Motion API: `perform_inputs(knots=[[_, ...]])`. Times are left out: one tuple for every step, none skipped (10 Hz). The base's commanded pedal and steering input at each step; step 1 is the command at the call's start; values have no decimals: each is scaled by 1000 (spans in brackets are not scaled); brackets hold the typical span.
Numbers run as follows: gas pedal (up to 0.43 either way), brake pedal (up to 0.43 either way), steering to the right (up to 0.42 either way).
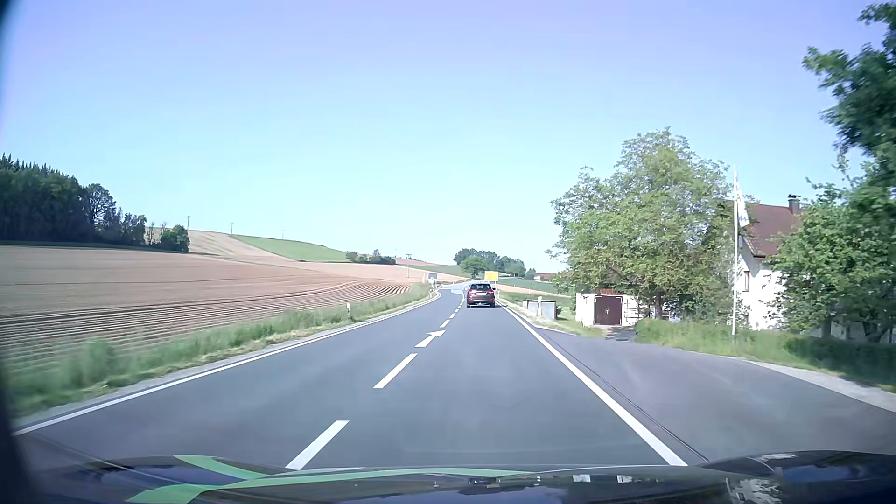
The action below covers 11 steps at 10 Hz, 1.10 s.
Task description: Follow the waypoints while adhering to traffic rules and regulations
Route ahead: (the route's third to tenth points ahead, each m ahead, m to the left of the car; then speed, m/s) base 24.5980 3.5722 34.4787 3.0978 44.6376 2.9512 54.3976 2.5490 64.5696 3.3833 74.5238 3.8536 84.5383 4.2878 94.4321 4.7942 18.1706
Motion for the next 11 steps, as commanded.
perform_inputs(knots=[[130,0,-4],[118,0,-4],[67,0,-4],[20,0,-3],[0,0,-3],[0,0,-3],[0,0,-2],[0,0,0],[8,0,1],[28,0,4],[28,0,6]])
